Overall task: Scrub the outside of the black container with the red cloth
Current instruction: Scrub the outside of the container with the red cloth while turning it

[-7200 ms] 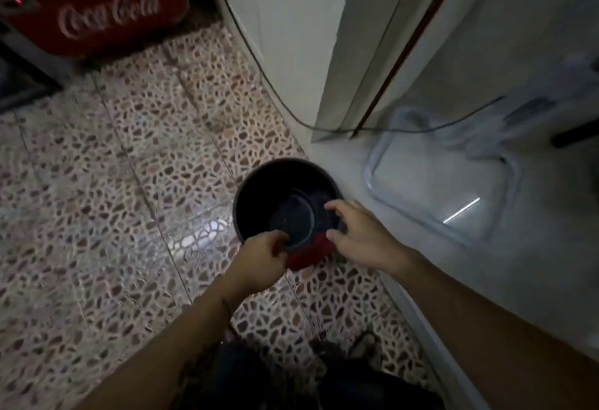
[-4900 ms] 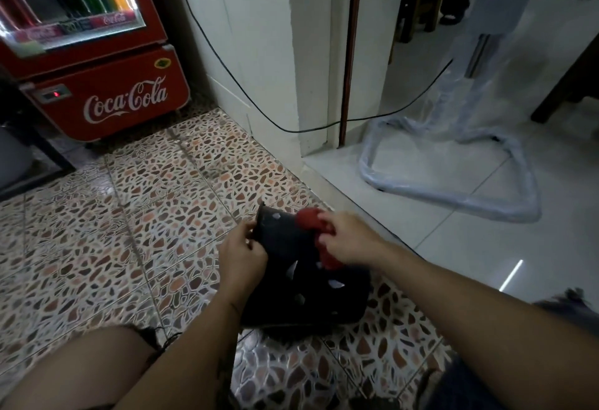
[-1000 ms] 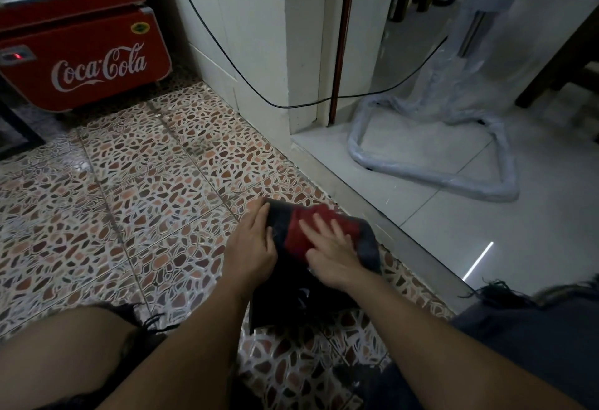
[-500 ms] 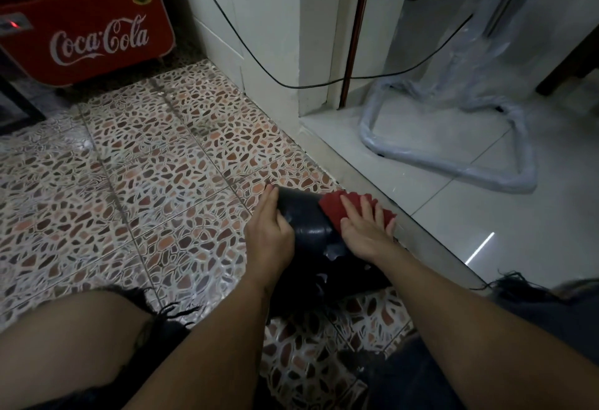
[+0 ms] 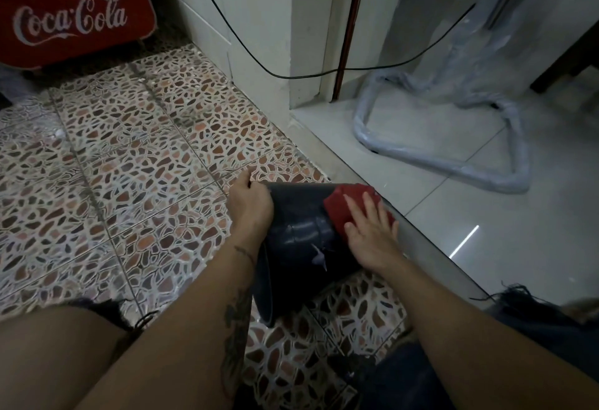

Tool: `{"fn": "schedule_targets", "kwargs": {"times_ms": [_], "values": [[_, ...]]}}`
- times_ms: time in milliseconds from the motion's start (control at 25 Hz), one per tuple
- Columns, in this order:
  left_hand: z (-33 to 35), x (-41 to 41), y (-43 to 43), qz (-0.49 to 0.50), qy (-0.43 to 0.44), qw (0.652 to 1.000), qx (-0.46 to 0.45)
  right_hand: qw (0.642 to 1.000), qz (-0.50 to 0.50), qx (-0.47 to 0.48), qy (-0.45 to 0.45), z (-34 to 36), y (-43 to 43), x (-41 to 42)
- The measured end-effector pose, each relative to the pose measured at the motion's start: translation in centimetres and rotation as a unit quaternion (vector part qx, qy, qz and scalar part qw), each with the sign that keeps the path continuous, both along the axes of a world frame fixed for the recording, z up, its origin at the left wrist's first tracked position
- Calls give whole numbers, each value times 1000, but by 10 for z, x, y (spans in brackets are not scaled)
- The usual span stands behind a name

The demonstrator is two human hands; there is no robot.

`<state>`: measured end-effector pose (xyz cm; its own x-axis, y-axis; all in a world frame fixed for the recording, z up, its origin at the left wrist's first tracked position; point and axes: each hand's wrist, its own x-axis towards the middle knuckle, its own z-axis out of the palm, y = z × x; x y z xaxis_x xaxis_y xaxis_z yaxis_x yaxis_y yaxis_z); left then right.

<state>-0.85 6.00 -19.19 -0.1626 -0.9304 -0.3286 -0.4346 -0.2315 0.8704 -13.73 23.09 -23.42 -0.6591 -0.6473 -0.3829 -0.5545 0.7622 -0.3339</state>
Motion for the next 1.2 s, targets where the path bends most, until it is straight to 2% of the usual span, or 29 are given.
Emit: {"fn": "schedule_targets", "kwargs": {"times_ms": [120,280,360,600,720,800,1000,1080,1200], "values": [[-10,2,-6,-5,-17,1000,-22,1000,-7,-3,-7,8,-17,14],[-13,2,-11,-3,-21,999,-30,987,133,-91,9,14,-29,71],[-12,3,-11,-19,-31,999,-39,983,150,-104,11,10,-28,66],[0,24,28,-145,-92,970,-172,1000,2,-20,-5,1,-17,15],[-13,47,59,-219,-125,938,-237,999,-33,-12,-38,7,-20,13],[-22,54,64,-232,-159,919,-278,998,-30,-17,-47,14,-22,21],[-19,43,43,-197,-163,931,-262,982,148,-117,-4,17,-7,69],[-19,40,35,-189,-151,937,-252,975,157,-158,-15,12,3,73],[-23,38,28,-173,-132,944,-246,973,114,-199,-8,7,7,66]]}}
